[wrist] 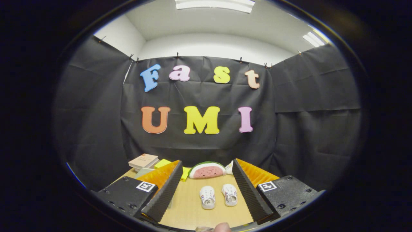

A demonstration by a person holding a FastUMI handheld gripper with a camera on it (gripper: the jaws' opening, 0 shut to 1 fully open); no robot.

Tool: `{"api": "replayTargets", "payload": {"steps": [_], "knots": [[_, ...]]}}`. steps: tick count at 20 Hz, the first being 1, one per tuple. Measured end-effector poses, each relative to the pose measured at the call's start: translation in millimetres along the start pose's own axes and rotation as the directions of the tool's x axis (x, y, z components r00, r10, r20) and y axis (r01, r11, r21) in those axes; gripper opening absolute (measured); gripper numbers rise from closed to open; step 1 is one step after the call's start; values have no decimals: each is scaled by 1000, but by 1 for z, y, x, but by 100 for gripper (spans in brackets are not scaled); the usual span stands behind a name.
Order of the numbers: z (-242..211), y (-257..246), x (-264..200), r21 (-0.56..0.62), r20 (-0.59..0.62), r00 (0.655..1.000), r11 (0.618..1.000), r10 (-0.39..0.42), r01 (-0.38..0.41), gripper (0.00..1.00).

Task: Open the storage box then place both shoes into the box .Put the left shoe in first, then the right shoe, with the right side of both shoes facing outward in a uniform manner.

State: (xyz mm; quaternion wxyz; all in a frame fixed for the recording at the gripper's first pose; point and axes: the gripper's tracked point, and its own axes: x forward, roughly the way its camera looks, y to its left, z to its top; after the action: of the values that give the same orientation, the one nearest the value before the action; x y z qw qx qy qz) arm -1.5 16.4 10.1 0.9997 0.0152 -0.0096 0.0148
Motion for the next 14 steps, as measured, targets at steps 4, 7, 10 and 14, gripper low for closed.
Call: {"api": "replayTargets", "payload": {"steps": [4,7,10,14], "knots": [[4,-9,0,8,10,1000,1000,-18,18,100],[5,-14,0,18,15,999,999,-29,29,100],[9,-19,0,19,23,999,999,-39,38,100],[9,-24,2,6,20,999,999,-44,44,100]]}}
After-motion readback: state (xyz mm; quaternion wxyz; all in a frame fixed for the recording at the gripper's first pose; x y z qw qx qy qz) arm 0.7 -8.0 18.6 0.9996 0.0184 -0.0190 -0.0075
